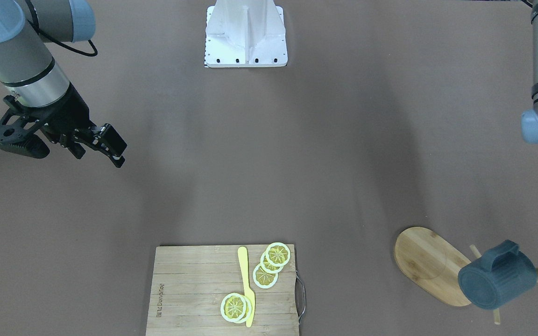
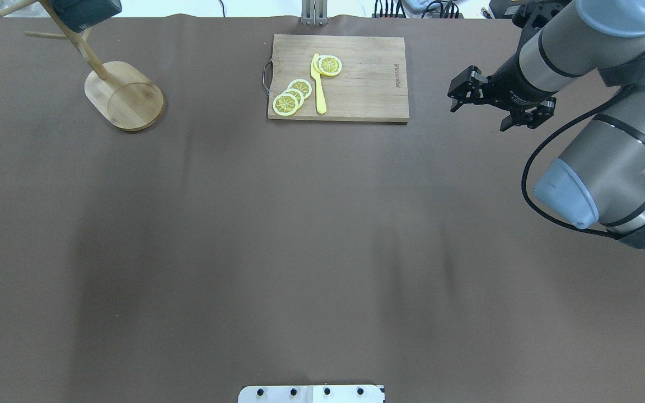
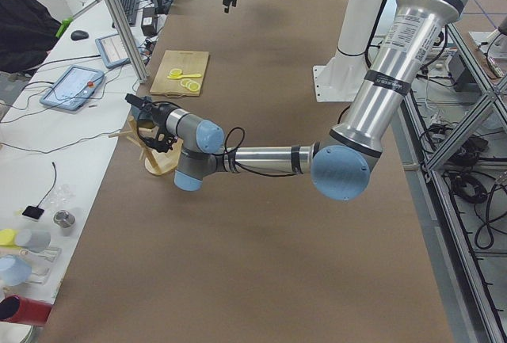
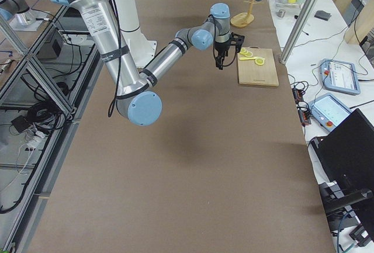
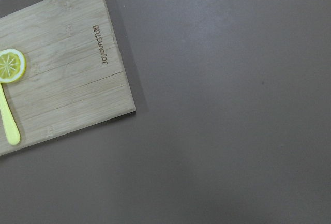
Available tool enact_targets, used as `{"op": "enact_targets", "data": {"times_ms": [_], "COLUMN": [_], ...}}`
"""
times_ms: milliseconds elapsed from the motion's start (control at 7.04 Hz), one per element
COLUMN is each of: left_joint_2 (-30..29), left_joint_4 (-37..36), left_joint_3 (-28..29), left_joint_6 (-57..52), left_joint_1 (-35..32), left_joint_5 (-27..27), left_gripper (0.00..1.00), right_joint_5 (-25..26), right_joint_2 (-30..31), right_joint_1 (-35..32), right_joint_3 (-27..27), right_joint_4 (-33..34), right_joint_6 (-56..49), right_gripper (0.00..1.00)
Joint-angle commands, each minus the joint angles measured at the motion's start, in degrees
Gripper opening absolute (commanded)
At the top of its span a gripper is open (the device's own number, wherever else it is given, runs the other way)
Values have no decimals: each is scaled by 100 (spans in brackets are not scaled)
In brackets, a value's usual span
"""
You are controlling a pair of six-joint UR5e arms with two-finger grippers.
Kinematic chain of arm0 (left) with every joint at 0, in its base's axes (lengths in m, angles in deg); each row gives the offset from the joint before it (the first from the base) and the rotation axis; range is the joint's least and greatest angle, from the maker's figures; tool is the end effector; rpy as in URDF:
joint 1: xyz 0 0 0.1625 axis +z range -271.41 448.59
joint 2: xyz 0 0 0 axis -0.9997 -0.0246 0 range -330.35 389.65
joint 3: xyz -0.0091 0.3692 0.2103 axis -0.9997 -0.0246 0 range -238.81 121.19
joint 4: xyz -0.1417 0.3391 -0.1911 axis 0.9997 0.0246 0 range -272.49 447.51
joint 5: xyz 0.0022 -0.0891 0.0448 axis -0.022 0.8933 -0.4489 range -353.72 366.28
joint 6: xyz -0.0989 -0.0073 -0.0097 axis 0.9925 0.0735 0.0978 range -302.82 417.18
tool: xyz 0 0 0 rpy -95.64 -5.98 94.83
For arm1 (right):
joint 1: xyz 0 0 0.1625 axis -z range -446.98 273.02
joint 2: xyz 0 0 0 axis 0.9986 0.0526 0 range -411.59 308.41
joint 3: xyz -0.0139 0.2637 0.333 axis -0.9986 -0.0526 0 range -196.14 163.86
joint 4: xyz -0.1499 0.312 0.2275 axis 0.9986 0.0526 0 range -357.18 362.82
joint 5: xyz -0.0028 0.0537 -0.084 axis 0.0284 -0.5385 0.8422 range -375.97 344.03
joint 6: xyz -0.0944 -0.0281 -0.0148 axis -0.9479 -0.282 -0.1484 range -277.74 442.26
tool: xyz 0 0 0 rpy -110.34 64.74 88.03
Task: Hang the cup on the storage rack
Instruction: 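Open the left gripper and release the mug on the peg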
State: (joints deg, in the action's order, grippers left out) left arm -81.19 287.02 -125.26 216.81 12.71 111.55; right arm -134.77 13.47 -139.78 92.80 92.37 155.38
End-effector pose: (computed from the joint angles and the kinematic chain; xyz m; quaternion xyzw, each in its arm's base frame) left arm 0.0441 -0.6140 0.4549 -0.0357 0.7988 -0.5328 0.2771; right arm -0.2914 -0.5249 0.2688 0.0197 -0.4315 0.1874 0.8822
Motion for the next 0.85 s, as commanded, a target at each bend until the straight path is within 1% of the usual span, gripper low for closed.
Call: {"op": "enact_targets", "data": {"times_ms": [0, 142, 284, 426, 569, 711], "left_joint_2": [107, 359, 692, 1174, 1458, 1582], "left_joint_4": [-359, -403, -578, -962, -1610, -2165], "left_joint_3": [-360, -500, -719, -956, -1132, -1317], "left_joint_6": [-1153, -2189, -3548, -5493, -7601, -8944], "left_joint_1": [-1116, -1487, -1638, -1666, -1684, -1701], "left_joint_5": [1078, 1301, 1312, 1268, 1207, 650], "left_gripper": [98, 98, 98, 98, 98, 98], "right_joint_5": [-3, -11, -3, -3, 6, -2], "right_joint_2": [41, 50, 59, 102, 111, 112], "right_joint_1": [6, 6, -3, -3, -3, -3], "right_joint_3": [48, 57, 57, 57, 57, 57], "right_joint_4": [10, 19, 19, 19, 10, 10], "right_joint_6": [0, 0, 0, 0, 0, 0], "right_gripper": [100, 100, 100, 100, 100, 100]}}
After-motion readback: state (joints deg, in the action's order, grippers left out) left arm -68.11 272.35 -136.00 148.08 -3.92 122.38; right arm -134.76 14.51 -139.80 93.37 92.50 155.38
